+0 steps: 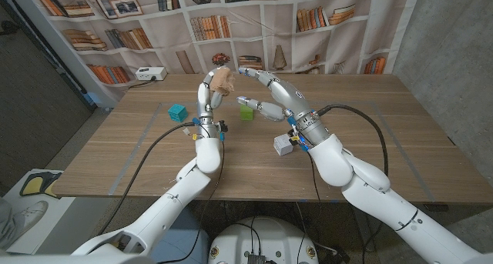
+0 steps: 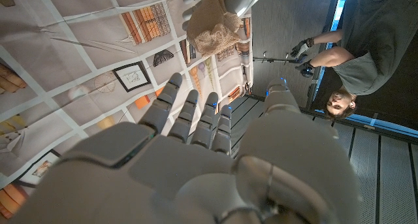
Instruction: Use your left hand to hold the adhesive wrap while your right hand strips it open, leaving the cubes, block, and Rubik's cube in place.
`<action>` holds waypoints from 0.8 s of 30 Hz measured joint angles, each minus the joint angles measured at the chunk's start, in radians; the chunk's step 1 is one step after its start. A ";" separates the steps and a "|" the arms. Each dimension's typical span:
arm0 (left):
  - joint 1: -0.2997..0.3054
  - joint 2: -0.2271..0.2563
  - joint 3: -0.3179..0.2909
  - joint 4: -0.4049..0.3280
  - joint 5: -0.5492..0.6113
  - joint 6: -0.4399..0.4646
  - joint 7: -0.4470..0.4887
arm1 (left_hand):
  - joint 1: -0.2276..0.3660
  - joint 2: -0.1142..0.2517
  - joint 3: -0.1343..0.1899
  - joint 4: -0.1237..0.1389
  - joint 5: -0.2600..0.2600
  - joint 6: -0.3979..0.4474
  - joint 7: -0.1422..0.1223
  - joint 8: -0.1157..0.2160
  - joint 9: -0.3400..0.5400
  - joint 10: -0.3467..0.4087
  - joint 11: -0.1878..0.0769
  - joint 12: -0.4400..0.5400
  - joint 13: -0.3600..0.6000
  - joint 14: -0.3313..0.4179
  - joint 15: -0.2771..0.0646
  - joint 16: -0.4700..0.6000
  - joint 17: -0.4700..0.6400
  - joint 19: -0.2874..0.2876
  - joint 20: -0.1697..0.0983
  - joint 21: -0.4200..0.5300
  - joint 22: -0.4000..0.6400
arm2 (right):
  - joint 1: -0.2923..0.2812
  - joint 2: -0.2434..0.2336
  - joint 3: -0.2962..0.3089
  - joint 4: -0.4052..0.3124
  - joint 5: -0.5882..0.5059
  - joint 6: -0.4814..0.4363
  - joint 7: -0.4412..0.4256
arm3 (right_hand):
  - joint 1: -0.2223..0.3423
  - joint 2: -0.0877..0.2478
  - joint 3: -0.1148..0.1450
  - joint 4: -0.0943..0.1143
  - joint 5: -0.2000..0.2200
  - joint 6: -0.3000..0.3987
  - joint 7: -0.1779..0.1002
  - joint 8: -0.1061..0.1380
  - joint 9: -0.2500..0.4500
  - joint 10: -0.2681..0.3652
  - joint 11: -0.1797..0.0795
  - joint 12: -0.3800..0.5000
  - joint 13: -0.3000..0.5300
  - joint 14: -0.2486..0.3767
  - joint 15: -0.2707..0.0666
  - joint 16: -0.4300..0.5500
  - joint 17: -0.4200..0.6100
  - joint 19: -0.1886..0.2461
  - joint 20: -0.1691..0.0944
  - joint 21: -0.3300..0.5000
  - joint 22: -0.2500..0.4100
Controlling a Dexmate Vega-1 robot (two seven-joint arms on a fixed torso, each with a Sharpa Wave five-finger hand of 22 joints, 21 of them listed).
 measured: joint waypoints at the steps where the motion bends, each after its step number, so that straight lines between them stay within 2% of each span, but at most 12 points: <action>1: 0.000 -0.001 0.000 0.000 0.000 -0.001 -0.001 | -0.003 -0.003 0.000 0.000 0.000 0.000 0.000 0.000 0.000 0.000 0.000 0.000 0.000 0.000 0.000 0.000 0.000 0.000 0.000 0.000 0.000 | 0.001 0.001 -0.001 0.001 -0.004 -0.002 -0.004 | 0.000 0.000 0.000 0.000 0.000 0.000 0.000 0.000 0.000 0.000 0.000 0.000 0.000 0.000 0.000 0.000 0.000 0.000 0.000 0.000 0.000; 5: -0.002 -0.003 0.002 0.002 0.000 -0.001 -0.001 | -0.003 -0.002 0.000 0.000 0.000 0.000 0.000 0.000 0.000 0.000 0.000 0.000 0.000 0.000 0.000 0.000 0.000 0.000 0.000 0.000 0.000 | 0.002 0.003 -0.004 0.002 -0.016 -0.012 -0.014 | 0.000 0.000 0.000 0.000 0.000 0.000 0.000 0.000 0.000 0.000 0.000 0.000 0.003 0.000 0.000 0.007 0.000 0.000 0.000 0.000 0.000; 8: -0.002 -0.004 0.003 0.003 0.000 -0.004 -0.005 | -0.002 -0.002 -0.003 0.003 0.000 0.002 0.002 0.000 0.000 0.000 0.000 0.000 0.000 0.000 0.000 0.000 0.000 0.000 0.000 0.000 0.000 | 0.011 0.011 -0.020 0.005 -0.028 -0.022 -0.021 | 0.000 0.000 -0.003 -0.003 0.000 0.000 0.014 0.000 0.000 0.005 0.005 0.000 0.004 0.000 0.000 0.007 0.003 0.004 0.004 0.000 0.000; 15: -0.003 -0.006 0.004 0.003 0.001 -0.006 -0.007 | -0.002 -0.002 -0.004 0.004 0.000 0.004 0.004 0.000 0.000 0.000 0.000 0.000 0.000 0.000 0.000 0.000 0.000 0.000 0.000 0.000 -0.003 | 0.024 0.019 -0.043 0.007 -0.059 -0.043 -0.031 | 0.000 0.000 -0.006 -0.006 0.000 -0.006 0.020 0.000 0.000 0.005 0.006 0.000 0.009 0.000 0.000 0.007 0.005 0.004 0.004 0.000 0.000; 17: -0.003 -0.006 0.004 0.003 0.001 -0.006 -0.008 | -0.002 -0.002 -0.004 0.004 0.004 0.006 0.001 0.000 0.000 0.000 0.000 0.000 0.000 0.000 0.000 0.000 0.000 0.000 0.000 0.000 -0.003 | 0.028 0.021 -0.049 0.008 -0.067 -0.048 -0.033 | 0.000 0.000 -0.006 -0.006 0.000 -0.001 0.024 0.000 0.000 0.003 0.015 0.000 0.009 0.000 0.000 0.007 0.005 0.004 0.004 0.000 0.000; 24: -0.002 -0.006 0.005 0.000 0.004 -0.008 -0.010 | -0.008 -0.008 -0.008 0.008 0.005 0.008 0.000 -0.004 -0.002 0.000 0.000 0.000 0.005 0.002 0.002 0.000 -0.005 0.000 0.000 0.000 -0.003 | 0.040 0.027 -0.069 0.011 -0.098 -0.063 -0.047 | 0.004 -0.004 -0.006 -0.006 0.000 -0.004 0.029 0.000 0.000 0.007 0.018 0.000 0.014 0.010 0.001 0.015 0.009 0.016 0.009 0.000 0.000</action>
